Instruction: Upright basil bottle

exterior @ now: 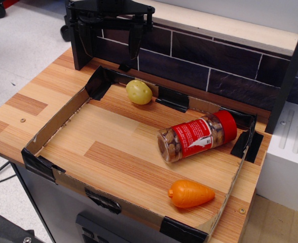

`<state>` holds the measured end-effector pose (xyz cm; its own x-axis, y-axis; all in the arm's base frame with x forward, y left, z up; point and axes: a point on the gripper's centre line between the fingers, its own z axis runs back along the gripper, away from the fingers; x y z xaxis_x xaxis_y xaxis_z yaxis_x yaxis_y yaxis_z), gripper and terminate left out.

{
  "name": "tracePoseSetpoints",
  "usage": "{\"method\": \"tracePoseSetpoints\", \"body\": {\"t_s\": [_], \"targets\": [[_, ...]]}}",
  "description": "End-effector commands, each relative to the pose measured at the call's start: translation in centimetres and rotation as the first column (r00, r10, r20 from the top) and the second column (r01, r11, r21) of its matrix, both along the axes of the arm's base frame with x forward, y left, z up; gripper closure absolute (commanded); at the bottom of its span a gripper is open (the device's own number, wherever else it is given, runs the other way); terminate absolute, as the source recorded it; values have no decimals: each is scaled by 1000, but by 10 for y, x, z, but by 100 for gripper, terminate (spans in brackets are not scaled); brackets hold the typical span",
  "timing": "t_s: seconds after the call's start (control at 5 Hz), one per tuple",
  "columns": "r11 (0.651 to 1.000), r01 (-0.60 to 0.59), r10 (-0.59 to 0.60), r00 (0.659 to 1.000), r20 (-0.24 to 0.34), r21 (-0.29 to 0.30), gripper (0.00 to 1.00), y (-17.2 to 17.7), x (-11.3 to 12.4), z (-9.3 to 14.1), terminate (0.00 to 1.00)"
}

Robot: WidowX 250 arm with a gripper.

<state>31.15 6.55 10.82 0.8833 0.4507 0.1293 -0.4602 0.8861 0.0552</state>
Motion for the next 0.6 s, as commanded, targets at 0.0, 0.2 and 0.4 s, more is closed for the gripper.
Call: {"method": "tracePoseSetpoints", "body": {"t_s": [0.0, 0.2, 0.4], "targets": [[1000, 0, 0, 1000, 0, 0, 0, 0, 0, 0, 0], [982, 191, -191, 979, -73, -7, 0, -29, 1, 2, 0], [903, 421, -430, 893, -134, -88, 0, -65, -3, 6, 0]]}}
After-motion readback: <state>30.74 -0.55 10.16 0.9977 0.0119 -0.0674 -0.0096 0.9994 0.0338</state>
